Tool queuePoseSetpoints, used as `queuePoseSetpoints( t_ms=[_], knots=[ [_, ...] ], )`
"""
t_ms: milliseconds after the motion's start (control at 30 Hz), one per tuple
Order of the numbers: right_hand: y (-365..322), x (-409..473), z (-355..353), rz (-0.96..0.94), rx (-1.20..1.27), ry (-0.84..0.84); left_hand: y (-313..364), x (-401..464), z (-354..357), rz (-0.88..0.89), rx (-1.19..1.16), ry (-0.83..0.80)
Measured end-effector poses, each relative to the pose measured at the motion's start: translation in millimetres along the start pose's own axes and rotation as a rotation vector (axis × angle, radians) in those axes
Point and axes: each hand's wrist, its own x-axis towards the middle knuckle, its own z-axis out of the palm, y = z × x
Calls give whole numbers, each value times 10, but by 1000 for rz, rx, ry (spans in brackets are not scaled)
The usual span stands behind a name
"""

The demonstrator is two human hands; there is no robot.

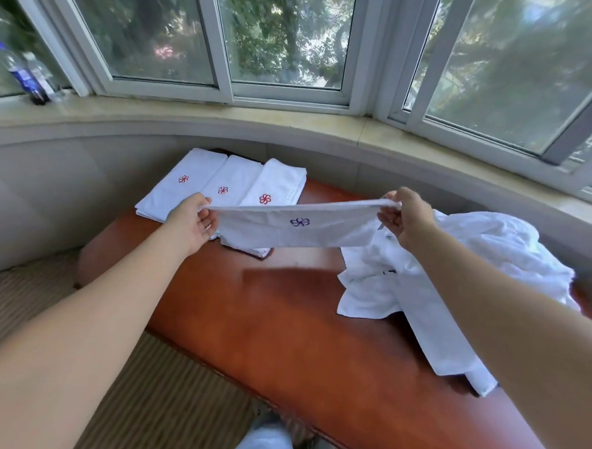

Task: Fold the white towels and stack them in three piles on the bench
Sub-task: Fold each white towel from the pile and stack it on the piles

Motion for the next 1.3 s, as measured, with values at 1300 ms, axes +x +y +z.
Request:
queuePoseSetpoints(
  t_ms=[1300],
  knots=[
    [2162, 1224, -443, 75, -1128, -174, -1742, 1332, -1060, -28, 1168, -86]
  ],
)
